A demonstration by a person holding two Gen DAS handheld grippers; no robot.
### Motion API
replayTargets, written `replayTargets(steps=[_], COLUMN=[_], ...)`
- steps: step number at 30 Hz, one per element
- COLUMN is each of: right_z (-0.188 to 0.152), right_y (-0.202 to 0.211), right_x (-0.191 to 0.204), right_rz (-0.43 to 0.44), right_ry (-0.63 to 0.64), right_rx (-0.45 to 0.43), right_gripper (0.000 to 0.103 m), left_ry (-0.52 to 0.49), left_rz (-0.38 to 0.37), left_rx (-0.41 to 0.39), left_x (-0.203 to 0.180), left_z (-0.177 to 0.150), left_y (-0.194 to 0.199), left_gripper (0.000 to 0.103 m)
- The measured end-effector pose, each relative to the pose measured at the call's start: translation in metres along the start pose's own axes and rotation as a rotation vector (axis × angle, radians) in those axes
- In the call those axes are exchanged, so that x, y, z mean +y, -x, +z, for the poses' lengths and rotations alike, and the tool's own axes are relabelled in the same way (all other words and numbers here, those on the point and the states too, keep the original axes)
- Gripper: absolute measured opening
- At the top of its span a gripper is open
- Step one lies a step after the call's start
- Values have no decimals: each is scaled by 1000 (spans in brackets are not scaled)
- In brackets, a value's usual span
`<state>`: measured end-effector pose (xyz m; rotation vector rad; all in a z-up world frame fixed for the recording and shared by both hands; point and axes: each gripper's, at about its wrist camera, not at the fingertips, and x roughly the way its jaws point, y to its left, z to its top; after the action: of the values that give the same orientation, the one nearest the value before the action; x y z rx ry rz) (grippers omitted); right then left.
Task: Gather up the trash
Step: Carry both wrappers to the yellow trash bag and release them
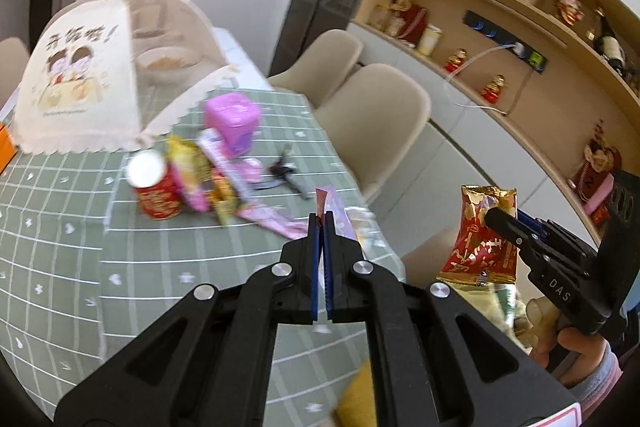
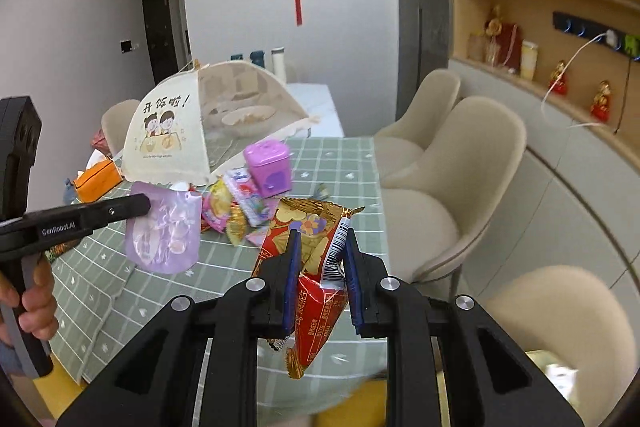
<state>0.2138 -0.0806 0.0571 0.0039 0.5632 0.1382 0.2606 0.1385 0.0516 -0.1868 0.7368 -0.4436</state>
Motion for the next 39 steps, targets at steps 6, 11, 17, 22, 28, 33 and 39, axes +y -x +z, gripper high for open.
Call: replayTargets(steps=[6, 11, 17, 22, 28, 33, 39], right_z=[-14, -29, -43, -57, -77, -91, -109], right_y=[38, 62, 86, 106, 114, 115, 106], right_x=[-52, -94, -139, -175, -202, -211, -218], right_rz=[-31, -58, -103, -153, -185, -193, -168], right_ry=[-23, -28, -51, -87, -126, -147, -191], right_rx=[-22, -23, -27, -23, -6, 9, 37], right_gripper=[21, 21, 21, 21, 21, 21, 21], left_ry=[-25, -31, -85, -158, -199, -223, -196], left_rz=[-51, -97, -180, -249, -303, -344, -312], left_rx=[-7, -10, 42, 134, 253, 364, 350], left_x=[-62, -104, -166, -223, -264, -284, -282], left_z=[-12, -19, -33, -62, -97, -121, -124], left_y=[-7, -10, -26, -58, -99, -125, -127], left_gripper=[2, 2, 2, 2, 2, 2, 26])
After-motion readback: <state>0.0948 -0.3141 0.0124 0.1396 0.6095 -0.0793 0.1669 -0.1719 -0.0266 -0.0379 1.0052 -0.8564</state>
